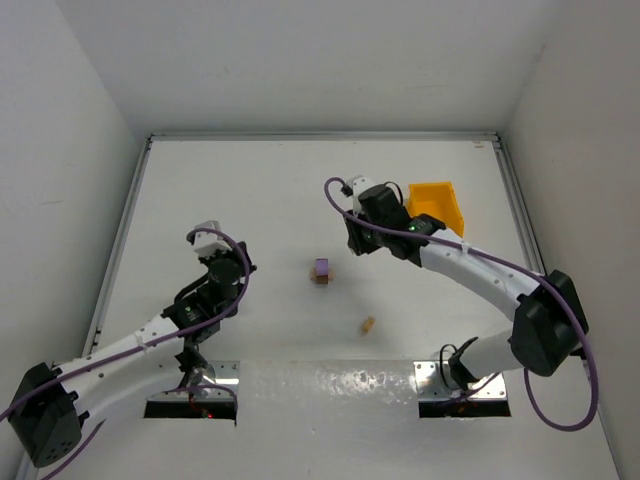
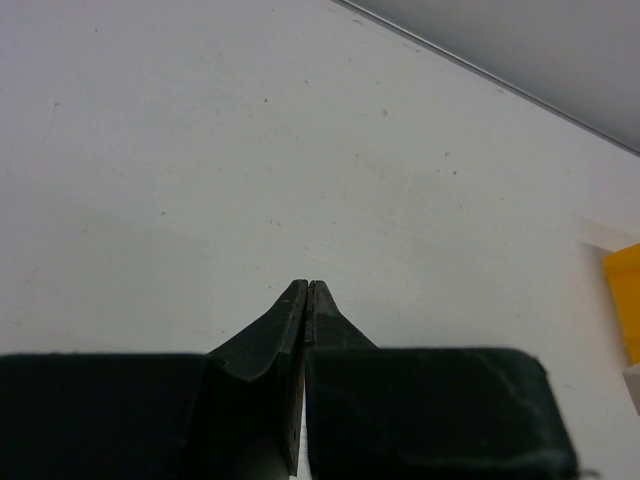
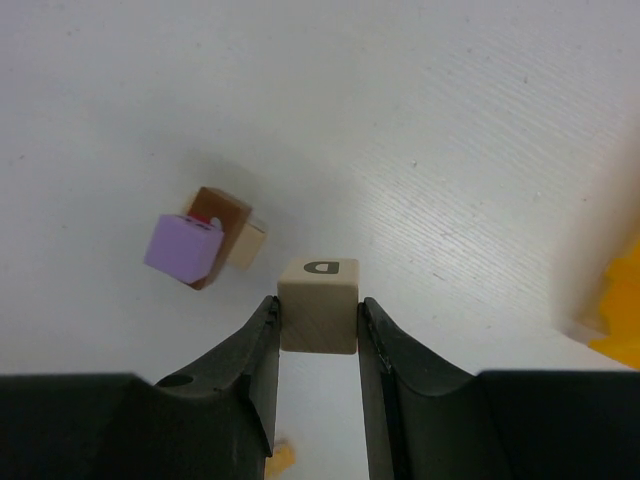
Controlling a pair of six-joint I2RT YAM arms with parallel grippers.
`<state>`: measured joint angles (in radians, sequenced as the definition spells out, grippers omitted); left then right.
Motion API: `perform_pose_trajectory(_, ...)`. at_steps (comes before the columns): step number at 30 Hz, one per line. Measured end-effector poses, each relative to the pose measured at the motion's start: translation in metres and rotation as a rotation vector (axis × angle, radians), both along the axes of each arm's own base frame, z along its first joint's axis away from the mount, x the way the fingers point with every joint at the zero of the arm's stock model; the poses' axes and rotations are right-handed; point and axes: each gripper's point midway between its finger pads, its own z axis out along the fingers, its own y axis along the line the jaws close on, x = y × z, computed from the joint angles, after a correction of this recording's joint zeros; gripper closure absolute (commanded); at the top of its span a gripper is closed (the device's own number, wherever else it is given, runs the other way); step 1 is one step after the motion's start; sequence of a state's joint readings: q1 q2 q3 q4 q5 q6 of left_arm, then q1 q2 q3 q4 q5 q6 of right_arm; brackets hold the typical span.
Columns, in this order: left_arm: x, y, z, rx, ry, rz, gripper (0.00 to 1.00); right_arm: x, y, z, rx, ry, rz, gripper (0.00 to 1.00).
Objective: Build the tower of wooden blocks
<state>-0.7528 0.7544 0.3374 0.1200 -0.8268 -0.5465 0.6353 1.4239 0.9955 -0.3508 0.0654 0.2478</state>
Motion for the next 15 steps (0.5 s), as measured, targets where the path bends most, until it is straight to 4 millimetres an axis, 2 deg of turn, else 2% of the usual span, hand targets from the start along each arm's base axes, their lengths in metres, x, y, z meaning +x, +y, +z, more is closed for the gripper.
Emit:
perform_pose_trajectory(6, 0.0, -0.001, 0.01, -0.031, -0.029, -0.009, 1.0, -0.012, 0.026, 0.014, 0.021, -0.015, -0.086, 0.72)
perform_pose_trajectory(15, -0.004, -0.006, 0.021, -0.084, -0.064, -0.045, 1.0, -0.028, 0.058, 0.003, 0.018, -0.011, -0.199, 0.72)
